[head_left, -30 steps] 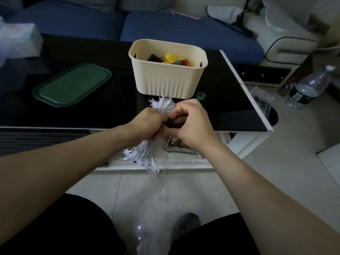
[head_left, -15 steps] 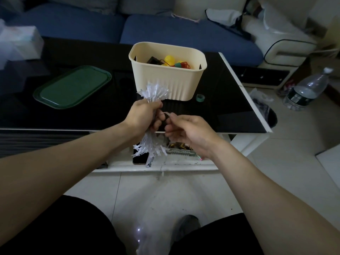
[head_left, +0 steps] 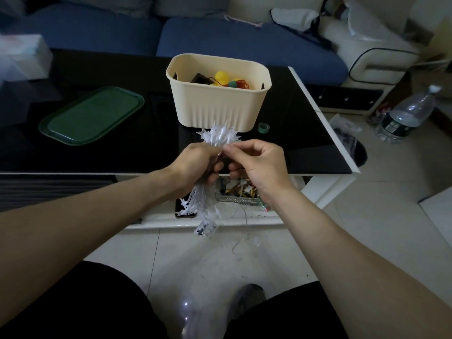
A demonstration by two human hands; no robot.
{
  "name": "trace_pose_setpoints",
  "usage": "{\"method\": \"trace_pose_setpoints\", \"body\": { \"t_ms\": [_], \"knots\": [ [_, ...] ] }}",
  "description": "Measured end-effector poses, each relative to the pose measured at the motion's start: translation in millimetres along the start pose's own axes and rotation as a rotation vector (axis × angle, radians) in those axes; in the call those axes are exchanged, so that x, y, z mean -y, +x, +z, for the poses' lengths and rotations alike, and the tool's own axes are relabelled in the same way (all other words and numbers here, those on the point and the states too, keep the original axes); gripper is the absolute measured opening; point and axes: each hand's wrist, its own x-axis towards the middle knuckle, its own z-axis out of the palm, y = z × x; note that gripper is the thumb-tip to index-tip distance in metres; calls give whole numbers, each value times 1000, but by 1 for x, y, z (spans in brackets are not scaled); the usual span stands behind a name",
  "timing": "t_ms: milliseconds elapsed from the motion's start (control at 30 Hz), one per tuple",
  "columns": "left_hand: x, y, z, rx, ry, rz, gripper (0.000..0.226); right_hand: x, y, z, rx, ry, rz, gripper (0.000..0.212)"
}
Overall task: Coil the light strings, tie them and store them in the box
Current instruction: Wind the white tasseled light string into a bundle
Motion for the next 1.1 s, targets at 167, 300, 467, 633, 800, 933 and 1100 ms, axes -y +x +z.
{"method": "trace_pose_setpoints", "body": {
  "t_ms": [167,300,467,633,800,933,1100],
  "knots": [
    [1,1,2,58,-23,-14,26,-1,1,-1,-70,-63,-26,10],
    [6,0,8,85,-2,41,33,-2,2,-3,-106,-199,-87,4],
    [14,3,5,-18,43,91,37,-1,3,-2,33,-386,-112,27],
    [13,9,-2,-180,83,127,45,7,-6,2,470,-609,-33,86],
    [9,10,-2,-258,22,143,42,0,-6,3,364,-495,-65,79],
    [-2,8,-3,-320,-95,127,36,2,0,-5,163,-627,-123,13],
    [-10,7,-12,-272,-277,68,31,11,3,-18,345,-858,53,11]
  ]
}}
